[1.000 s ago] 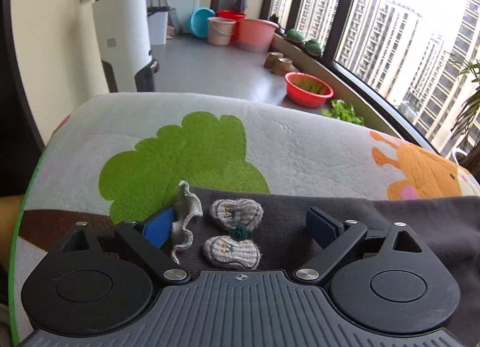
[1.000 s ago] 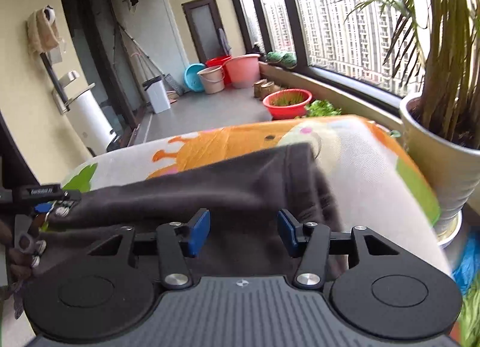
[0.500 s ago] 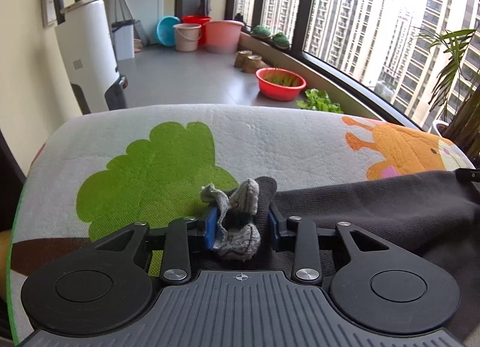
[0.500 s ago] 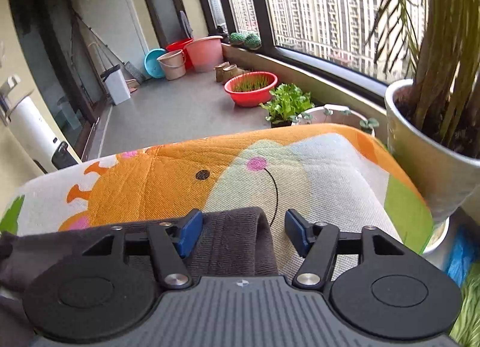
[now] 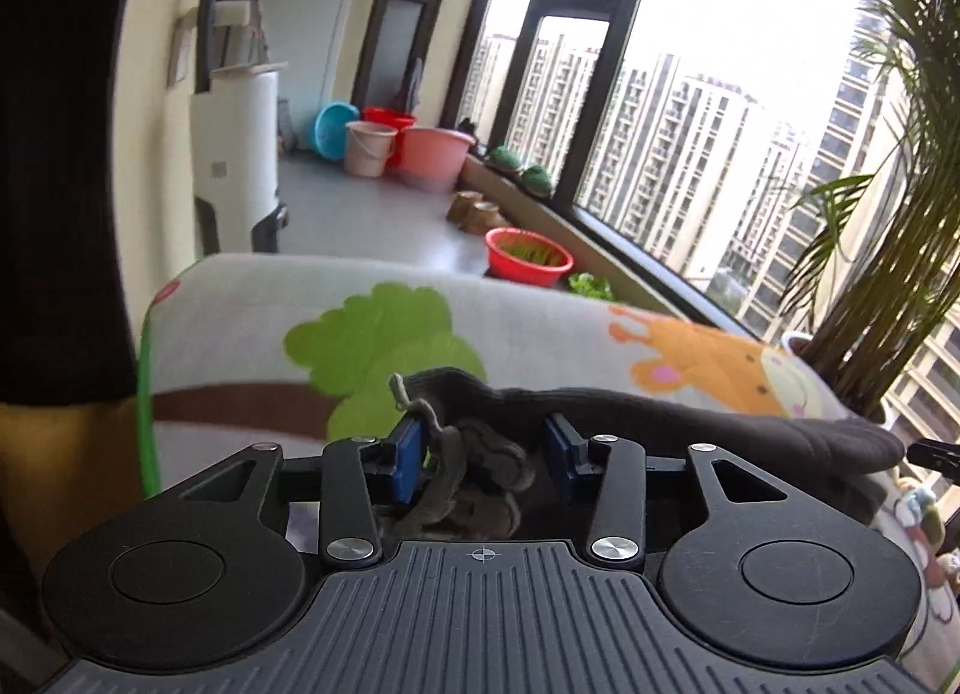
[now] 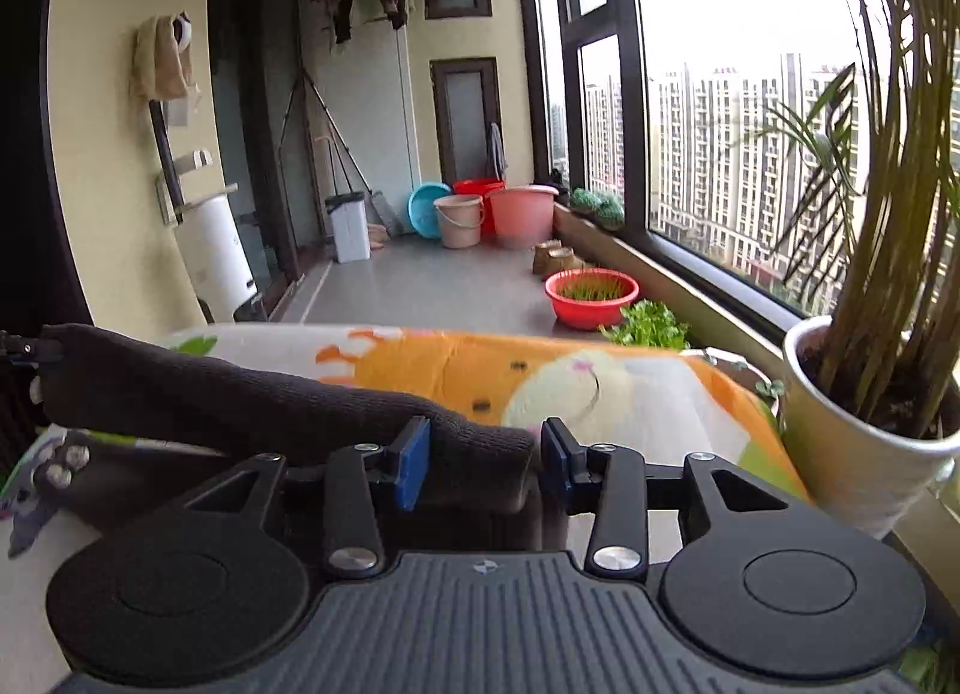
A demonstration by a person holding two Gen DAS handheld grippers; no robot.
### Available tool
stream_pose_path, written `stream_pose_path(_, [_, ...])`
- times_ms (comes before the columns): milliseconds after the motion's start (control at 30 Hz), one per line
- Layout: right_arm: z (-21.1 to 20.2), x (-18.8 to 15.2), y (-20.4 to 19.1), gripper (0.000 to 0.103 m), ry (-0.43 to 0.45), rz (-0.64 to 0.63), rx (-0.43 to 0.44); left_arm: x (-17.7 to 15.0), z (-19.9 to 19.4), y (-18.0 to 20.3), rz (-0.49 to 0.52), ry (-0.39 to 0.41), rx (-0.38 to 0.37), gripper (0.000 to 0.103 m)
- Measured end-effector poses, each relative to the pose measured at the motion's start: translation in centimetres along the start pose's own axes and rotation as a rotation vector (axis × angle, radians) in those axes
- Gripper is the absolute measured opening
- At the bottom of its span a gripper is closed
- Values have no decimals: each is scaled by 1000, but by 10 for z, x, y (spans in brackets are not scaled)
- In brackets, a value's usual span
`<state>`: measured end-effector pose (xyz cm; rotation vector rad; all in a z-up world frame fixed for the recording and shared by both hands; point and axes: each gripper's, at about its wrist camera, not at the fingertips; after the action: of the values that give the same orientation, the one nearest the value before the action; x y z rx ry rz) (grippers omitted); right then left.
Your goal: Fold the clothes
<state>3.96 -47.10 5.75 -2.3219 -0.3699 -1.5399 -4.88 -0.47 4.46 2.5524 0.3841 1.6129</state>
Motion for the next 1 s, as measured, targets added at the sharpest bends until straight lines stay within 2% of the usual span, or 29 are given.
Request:
stream_pose_path(100, [-29, -27, 14, 43, -67, 65, -59, -18, -16, -27, -105, -34, 43, 56])
stream_pose_path(167, [-42, -30, 29, 43, -60, 142, -88, -18, -22, -40, -183, -35, 47, 62])
stream_pose_path(300, [-41, -21, 46, 47, -22, 261, -86, -3, -11, -41, -278, -37, 0, 92])
stream_pose_path(433, [-15, -17, 40, 52, -19, 309, -33, 6, 14, -29, -336, -93, -59, 94])
stream_pose_path(500, [5, -15, 33, 54, -29, 313, -22, 8, 24, -21, -318, -121, -80, 93])
stream_pose_path(567, [22, -15, 27, 54, -42, 302, -12, 7, 32, -9, -226, -147, -46, 54])
stream_pose_path(600, [29, -15, 24, 54, -49, 290, -15, 6, 38, -4, -175, -164, -31, 11])
stream_pose_path(633, [37, -16, 21, 54, -55, 275, -21, 6, 42, -1, -142, -171, -26, 4])
stream_pose_path(700, [48, -18, 15, 54, -60, 251, -36, 12, 44, 7, -50, -134, -16, 4])
stream_pose_path(767, [56, -22, 15, 54, -62, 259, -40, 23, 36, 17, 57, -50, 25, 4])
stream_pose_path(833, [61, -30, 16, 56, -72, 291, -41, 32, 24, 20, 87, 6, 31, 4])
stream_pose_path(867, [62, -36, 18, 59, -76, 302, -46, 34, 19, 18, 76, 0, 23, 7])
stream_pose_path(900, [63, -41, 19, 61, -77, 311, -50, 33, 17, 15, 63, -17, 28, 16])
stream_pose_path(933, [60, -45, 19, 61, -65, 317, -46, 30, 16, 12, 53, -38, 35, 39])
stream_pose_path(1000, [58, -46, 22, 64, -62, 337, -30, 17, 21, 8, 47, -107, 54, 64])
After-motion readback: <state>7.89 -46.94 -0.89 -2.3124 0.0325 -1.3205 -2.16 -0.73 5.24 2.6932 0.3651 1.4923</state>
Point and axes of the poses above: each gripper's, at about its wrist camera, not at the fingertips, and z roughly the way its jaws point, y to its right, x to its top, and after that the axes turned 7 degrees about y, right-handed
